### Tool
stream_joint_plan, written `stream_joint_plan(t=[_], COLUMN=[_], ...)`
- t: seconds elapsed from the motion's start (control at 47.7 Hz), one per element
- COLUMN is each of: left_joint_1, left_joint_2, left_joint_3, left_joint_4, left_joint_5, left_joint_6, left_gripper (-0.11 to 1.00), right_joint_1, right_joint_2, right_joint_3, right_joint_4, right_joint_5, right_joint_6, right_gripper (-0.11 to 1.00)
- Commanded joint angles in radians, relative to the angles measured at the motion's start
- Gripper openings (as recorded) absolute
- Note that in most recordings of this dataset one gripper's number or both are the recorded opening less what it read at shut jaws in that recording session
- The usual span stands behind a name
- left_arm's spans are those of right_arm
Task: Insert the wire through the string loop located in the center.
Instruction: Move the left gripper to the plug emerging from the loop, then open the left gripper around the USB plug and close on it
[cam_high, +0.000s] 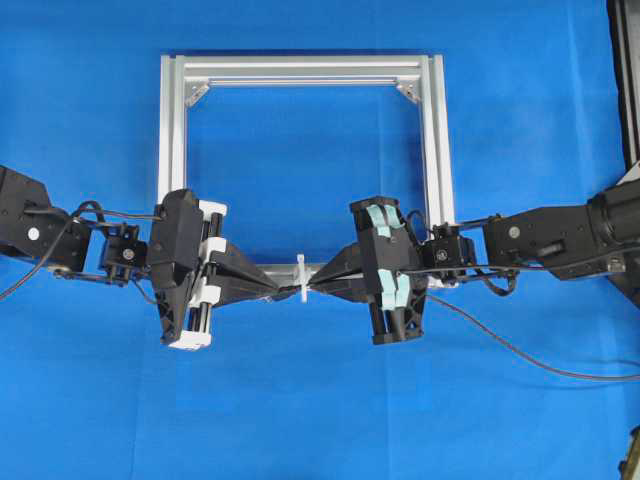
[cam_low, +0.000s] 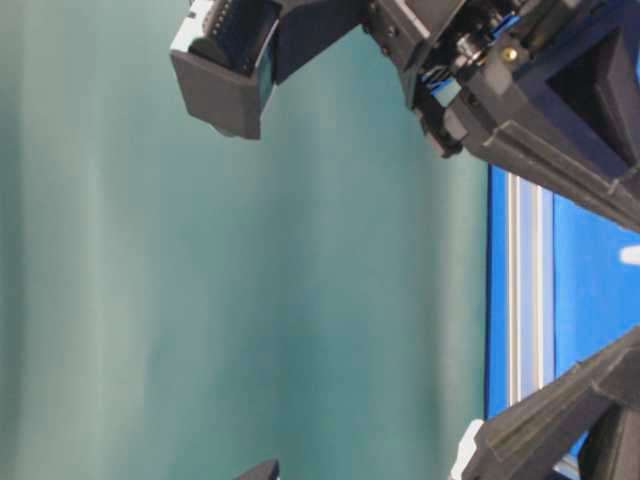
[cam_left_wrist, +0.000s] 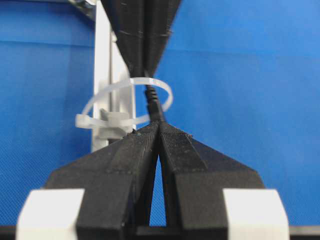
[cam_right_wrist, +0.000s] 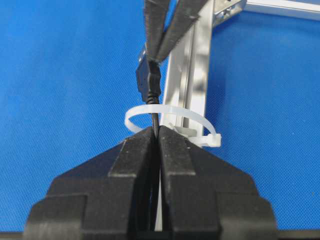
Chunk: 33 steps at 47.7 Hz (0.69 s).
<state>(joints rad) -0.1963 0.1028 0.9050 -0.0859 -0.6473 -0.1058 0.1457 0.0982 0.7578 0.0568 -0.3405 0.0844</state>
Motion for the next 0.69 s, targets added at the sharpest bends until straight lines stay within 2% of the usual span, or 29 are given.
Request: stream_joint_plan(t=[0.0, 0.524, 0.566, 0.671], left_joint_1=[-0.008, -0.011, -0.011, -0.012], left_joint_2=[-0.025, -0.023, -0.023, -0.023], left_joint_3=[-0.017, -0.017, -0.018, -0.018], left_joint_4=[0.003, 0.006, 0.006, 0.006], left_joint_5=[-0.003, -0.017, -0.017, -0.017], left_joint_6=[0.003, 0.002, -0.006, -0.006], left_gripper=[0.0, 0.01, 0.05, 0.3], right_joint_1=[-0.003, -0.003, -0.003, -0.003], right_joint_2=[-0.011, -0.011, -0.011, -0.011], right_joint_3=[-0.014, -0.011, -0.011, -0.011], right_joint_4=[0.003, 0.003, 0.003, 0.003], right_joint_5=[-0.009, -0.009, -0.009, -0.009], right_joint_6=[0.0, 0.002, 0.002, 0.0], right_gripper=[-0.03, -0.03, -0.03, -0.03])
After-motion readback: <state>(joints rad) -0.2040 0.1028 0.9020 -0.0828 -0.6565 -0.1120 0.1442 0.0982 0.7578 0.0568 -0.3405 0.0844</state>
